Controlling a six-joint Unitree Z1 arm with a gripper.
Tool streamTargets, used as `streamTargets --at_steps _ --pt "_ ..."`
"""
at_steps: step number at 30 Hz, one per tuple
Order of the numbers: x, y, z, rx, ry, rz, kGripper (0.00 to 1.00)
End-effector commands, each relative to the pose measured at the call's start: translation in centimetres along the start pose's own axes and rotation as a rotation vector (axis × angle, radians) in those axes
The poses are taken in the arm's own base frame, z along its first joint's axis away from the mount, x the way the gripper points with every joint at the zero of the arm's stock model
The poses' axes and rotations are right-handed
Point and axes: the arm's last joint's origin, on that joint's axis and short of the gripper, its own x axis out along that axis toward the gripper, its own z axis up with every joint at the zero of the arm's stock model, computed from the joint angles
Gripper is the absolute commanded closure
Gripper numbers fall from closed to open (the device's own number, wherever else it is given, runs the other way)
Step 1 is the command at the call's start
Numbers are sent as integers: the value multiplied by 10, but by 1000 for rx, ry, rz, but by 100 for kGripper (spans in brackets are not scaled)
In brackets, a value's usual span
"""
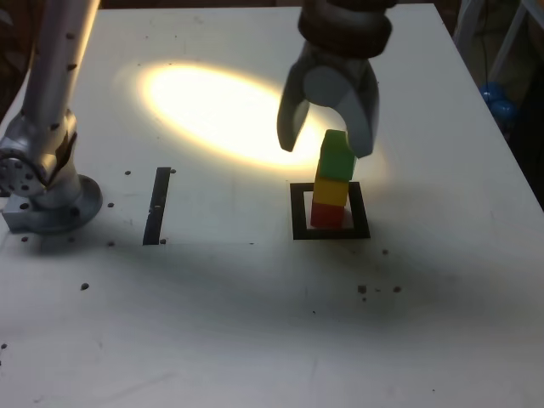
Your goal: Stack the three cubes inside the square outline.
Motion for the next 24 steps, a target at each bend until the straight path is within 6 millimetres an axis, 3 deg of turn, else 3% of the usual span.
streamTargets --at_steps 1,6,11,17,24 --pt "-7 -1 -14 -4 -10 10 0" --pt "-14 -7 -53 -19 -16 38 0" --pt "-6 -14 -93 -41 0 58 0" --pt "27 -21 -132 -71 38 67 0" --pt "74 -26 -159 -103 73 57 0"
